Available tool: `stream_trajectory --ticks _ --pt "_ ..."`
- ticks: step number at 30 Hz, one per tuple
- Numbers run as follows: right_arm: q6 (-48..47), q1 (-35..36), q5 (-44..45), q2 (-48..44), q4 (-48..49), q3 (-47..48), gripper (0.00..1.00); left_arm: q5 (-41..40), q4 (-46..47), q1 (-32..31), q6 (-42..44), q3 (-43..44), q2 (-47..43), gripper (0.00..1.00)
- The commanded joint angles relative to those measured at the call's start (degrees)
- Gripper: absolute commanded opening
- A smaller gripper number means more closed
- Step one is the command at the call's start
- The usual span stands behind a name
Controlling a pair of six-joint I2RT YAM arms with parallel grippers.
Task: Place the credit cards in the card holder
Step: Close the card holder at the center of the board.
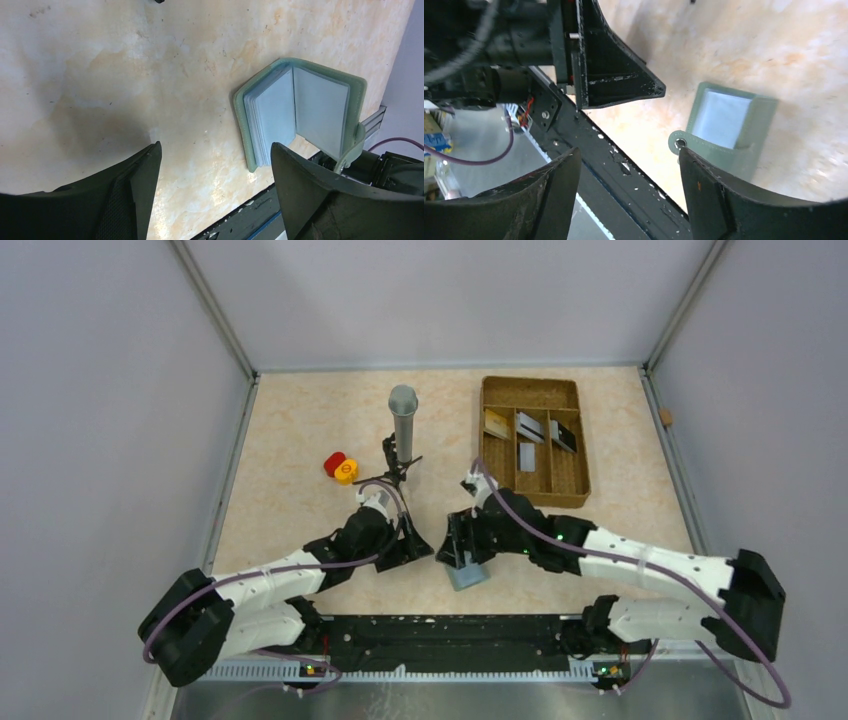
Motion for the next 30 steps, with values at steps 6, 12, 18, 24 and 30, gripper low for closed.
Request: stream_trajectory --ticks 6,12,18,24,30 --pt "-3.0 -15.0 14.6 -13.7 -17.7 0.8 0.63 0.1 0.7 0.2 0.8 2.5 0.9 0.84" --pt "-5.1 -17.3 14.0 -9.7 -13.8 -5.8 0.57 1.6 1.5 0.2 0.5 2.9 1.7 0.84" --pt "-5.1 -14.1 2.2 -6.2 -0.8 -11.0 0.6 3.2 3.2 0.0 -0.2 2.6 1.2 0.84" --pt "-3.5 -9.3 0.8 -0.3 5.3 -11.4 0.71 5.2 8.5 -0.6 -0.4 2.9 2.7 0.85" --pt "-2.5 -9.0 0.9 3.3 7.8 -13.0 0.71 6.5 12.2 -2.2 0.3 5.4 8.6 0.86"
